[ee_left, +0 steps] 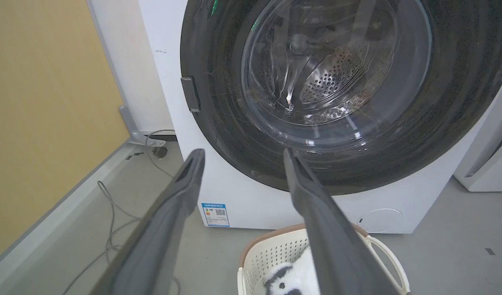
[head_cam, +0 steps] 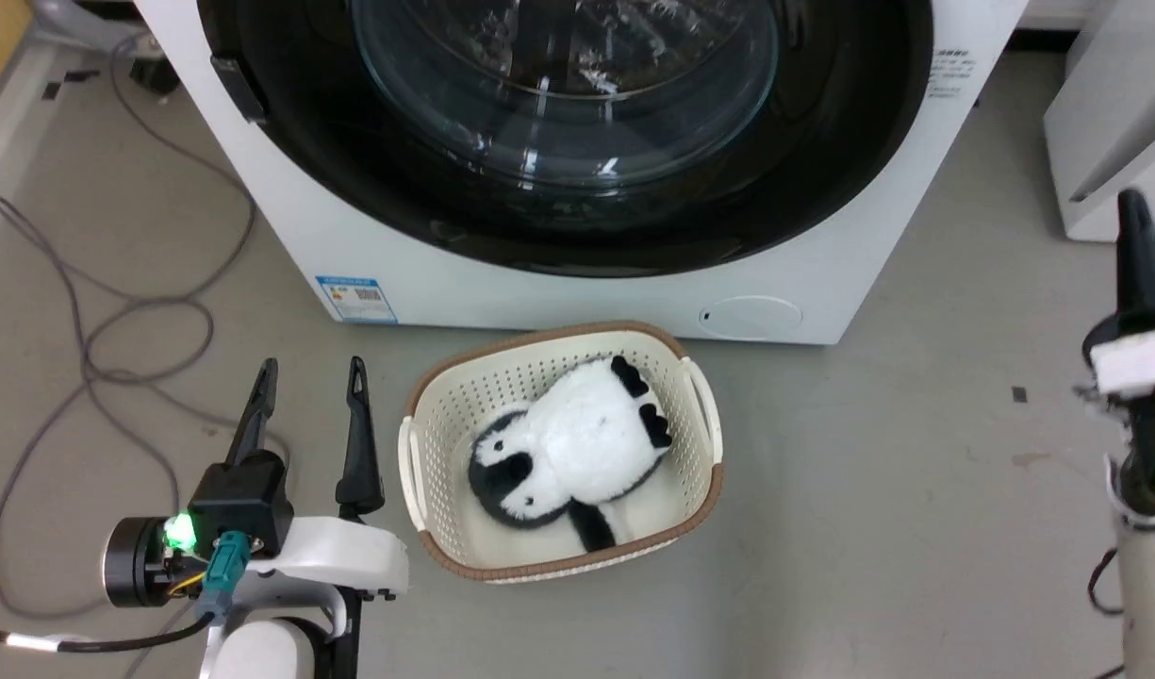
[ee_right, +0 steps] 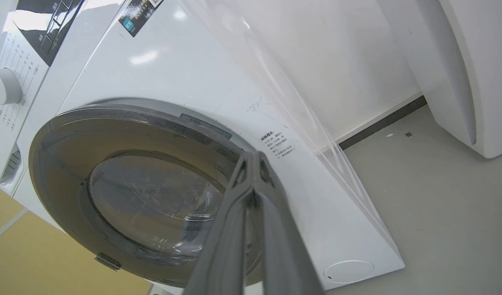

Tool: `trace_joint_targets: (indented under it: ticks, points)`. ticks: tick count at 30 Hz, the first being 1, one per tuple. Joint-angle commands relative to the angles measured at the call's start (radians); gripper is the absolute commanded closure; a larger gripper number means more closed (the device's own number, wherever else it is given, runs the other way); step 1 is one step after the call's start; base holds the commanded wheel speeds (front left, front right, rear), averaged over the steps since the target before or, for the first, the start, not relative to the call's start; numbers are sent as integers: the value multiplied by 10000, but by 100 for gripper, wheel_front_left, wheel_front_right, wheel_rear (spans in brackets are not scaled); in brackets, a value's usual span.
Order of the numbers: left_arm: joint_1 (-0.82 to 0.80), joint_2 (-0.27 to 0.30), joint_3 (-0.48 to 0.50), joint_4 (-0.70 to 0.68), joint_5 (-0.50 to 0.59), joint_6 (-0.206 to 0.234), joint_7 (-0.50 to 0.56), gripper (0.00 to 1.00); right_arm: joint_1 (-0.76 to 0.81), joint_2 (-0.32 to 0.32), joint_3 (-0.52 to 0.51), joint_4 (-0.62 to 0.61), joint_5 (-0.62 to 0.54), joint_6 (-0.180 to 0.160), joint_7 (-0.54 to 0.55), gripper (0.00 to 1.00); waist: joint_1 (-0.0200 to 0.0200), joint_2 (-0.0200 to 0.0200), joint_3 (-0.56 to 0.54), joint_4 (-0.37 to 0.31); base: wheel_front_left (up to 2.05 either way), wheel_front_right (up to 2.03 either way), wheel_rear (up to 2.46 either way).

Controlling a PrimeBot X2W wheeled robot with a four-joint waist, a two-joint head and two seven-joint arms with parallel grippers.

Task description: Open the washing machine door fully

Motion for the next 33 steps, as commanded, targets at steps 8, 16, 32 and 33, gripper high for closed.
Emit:
trace_joint_targets:
  ticks: [8,16,32,33]
  points:
    - [-421,7,-91,-100,-140,155,-239,0,-1670,-456,53,905,840,6,-13,100,-1,0,621,246,0,0,0]
    - [-664,7,-140,-164,-165,293,-406,0,-3240,-748,307,1873,1506,7,126,100,-1,0,1145,428,0,0,0]
    - [-1156,8,-227,-151,-287,558,-740,0,-5675,-1149,1292,3469,2499,8,757,100,-1,0,1972,679,0,0,0]
    - [-1189,8,-223,-151,-284,568,-761,0,-5799,-1183,1377,3560,2541,8,810,100,-1,0,2016,692,0,0,0]
